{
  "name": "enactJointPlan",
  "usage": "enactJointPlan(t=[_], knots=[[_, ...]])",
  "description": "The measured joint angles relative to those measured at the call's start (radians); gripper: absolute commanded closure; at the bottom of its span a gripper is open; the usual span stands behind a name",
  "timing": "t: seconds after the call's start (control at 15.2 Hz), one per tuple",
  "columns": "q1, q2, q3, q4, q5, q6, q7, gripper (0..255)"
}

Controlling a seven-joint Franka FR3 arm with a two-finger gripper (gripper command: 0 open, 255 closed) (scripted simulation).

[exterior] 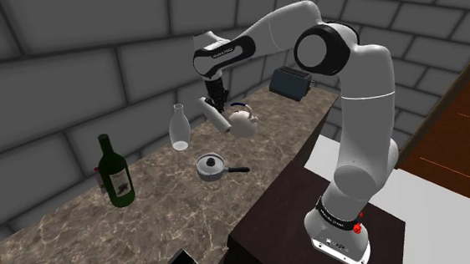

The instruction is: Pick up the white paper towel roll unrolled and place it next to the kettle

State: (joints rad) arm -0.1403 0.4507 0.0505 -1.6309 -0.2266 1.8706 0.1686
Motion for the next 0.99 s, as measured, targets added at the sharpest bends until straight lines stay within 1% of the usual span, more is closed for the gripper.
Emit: enactJointPlan(t=[0.99], knots=[[-0.002,0.098,-0.007,-0.060,-0.017,0.155,0.031,255]])
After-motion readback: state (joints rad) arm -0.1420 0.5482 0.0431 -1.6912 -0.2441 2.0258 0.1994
